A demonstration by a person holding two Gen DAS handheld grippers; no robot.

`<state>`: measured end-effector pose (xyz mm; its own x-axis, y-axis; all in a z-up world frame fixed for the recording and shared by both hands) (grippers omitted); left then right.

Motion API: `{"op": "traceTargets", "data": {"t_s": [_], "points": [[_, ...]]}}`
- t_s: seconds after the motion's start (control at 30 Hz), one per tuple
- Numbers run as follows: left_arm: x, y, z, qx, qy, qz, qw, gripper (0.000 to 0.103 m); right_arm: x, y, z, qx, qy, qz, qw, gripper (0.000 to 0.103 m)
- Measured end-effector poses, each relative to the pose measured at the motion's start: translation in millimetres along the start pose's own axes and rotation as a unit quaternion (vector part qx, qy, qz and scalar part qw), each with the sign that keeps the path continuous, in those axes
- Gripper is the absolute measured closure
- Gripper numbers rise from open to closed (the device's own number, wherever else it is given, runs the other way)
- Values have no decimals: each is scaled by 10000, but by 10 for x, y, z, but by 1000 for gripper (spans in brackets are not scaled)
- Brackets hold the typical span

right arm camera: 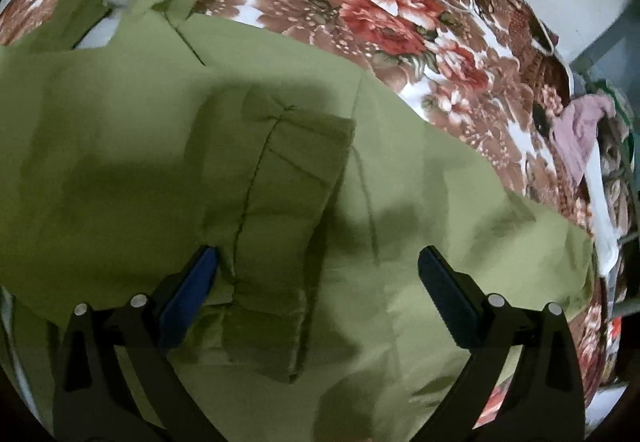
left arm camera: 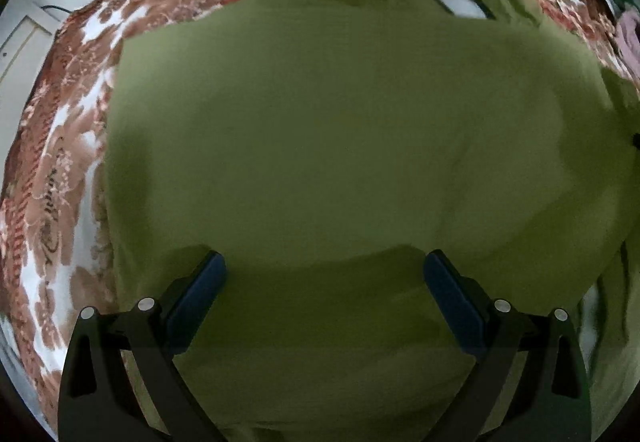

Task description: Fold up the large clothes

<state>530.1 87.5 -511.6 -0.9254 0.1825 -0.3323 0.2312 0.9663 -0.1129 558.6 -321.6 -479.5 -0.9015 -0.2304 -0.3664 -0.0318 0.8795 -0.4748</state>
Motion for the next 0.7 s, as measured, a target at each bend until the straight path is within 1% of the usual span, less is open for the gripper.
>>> {"op": "traceTargets", "data": {"t_s": [0.03, 0.07, 0.13, 0.2, 0.27, 0.33, 0.37, 0.4, 0.47, 0.53, 0.57, 0.63, 0.7], "points": [[22, 8, -4, -4, -8, 85, 10000, 5, 11, -35, 9, 10, -2, -3, 10000, 5], [29, 12, -18, -24, 18, 134, 9999, 5, 26, -68, 1, -101, 105, 59, 9999, 5], [41, 32, -117, -52, 48, 80, 9999, 6, 26, -100, -70, -163, 176, 155, 9996, 5], [40, 43, -275, 8, -115, 45, 9999, 5, 12, -128, -212, -30, 54, 192, 9998, 5], [56, 75, -415, -12, -220, 30, 9998, 5, -1, -121, -268, -33, 45, 229, 9997, 5], [131, 142, -410, -12, -114, 12, 9999, 5, 16, -59, -218, 145, 260, 94, 9995, 5], [173, 175, -373, -69, -35, 33, 10000, 5, 57, -12, -144, 268, 457, -22, 9986, 5], [221, 229, -311, -171, 93, 61, 9998, 5, 89, 0, -96, 320, 566, -60, 9979, 5], [332, 307, -260, -246, 240, 82, 9994, 6, 179, -39, -50, 259, 801, 110, 9964, 5], [372, 306, -352, -179, 241, -36, 9995, 6, 212, -102, -172, 178, 710, 255, 9970, 5], [385, 270, -450, -38, 180, -159, 9997, 5, 227, -130, -288, 126, 555, 281, 9980, 5], [432, 142, -651, 140, -7, -273, 9995, 6, 284, -171, -507, 87, 350, 289, 9989, 5], [480, -22, -821, 263, -209, -365, 9988, 5, 353, -227, -630, -61, 328, 424, 9985, 5]]}}
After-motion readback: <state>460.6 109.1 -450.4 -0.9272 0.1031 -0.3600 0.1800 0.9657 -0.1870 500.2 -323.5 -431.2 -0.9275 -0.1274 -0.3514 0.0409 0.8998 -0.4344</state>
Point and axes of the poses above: each gripper's, at about its wrist camera, not at the fingertips, and z roughly the way its jaws point, y to its left, x to its underside, the point moved 3 cm from there along z, roughly the way its jaws point, and after that the axes turned 12 degrees about x, right-handed, at the moved point
